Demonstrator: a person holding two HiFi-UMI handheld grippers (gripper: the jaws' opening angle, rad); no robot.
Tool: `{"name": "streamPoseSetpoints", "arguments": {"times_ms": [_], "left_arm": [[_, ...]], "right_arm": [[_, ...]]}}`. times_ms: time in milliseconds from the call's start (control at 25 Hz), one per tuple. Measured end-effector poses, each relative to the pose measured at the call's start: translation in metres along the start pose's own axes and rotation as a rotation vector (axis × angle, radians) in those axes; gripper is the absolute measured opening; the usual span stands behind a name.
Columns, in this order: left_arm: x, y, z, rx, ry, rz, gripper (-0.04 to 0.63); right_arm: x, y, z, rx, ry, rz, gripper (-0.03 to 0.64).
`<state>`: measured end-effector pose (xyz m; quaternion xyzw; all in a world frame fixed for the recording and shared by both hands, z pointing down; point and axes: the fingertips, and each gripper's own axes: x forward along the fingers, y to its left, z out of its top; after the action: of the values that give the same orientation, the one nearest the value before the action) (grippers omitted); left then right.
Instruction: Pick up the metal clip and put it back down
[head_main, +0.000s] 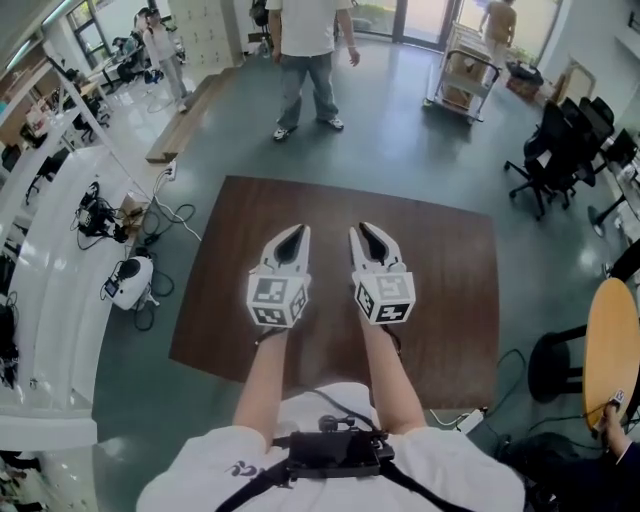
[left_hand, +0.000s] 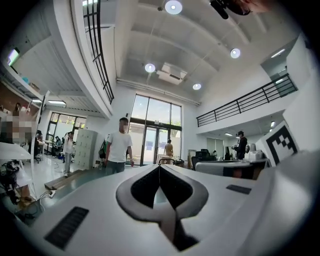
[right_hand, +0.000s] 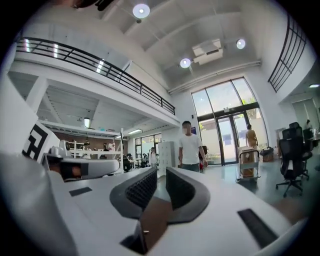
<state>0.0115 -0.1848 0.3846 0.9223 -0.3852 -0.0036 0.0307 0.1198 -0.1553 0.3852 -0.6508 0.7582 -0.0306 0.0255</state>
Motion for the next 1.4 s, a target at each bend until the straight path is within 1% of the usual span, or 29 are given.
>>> {"name": "streamPoseSetpoints", "arguments": {"times_ms": [160,360,520,720,1080,1400], "left_arm": [[-0.004,-0.011,0.021,0.014,-0.036,-0.006,0.010],[-0.013,-0.009,0.036,0.035,-0.060,0.014,0.009],[-0.022,-0.006,0.042,0.038,-0.063,0.040,0.011],[-0.043,0.009,0.043,0.051,-0.069,0.069,0.010],[-0.070,0.026,0.048,0.070,-0.067,0.115,0.010],[-0.085,0.032,0.046,0.070,-0.061,0.143,0.009]], "right_arm": [[-0.013,0.005,0.041,-0.024,-0.081,0.016,0.006],[-0.014,0.014,0.062,-0.025,-0.118,0.036,0.006],[-0.011,0.027,0.064,-0.024,-0.111,0.061,0.006],[-0.001,0.060,0.059,-0.031,-0.109,0.099,0.006],[0.009,0.094,0.064,-0.014,-0.116,0.144,0.006],[0.009,0.107,0.060,-0.006,-0.107,0.157,0.006]]}}
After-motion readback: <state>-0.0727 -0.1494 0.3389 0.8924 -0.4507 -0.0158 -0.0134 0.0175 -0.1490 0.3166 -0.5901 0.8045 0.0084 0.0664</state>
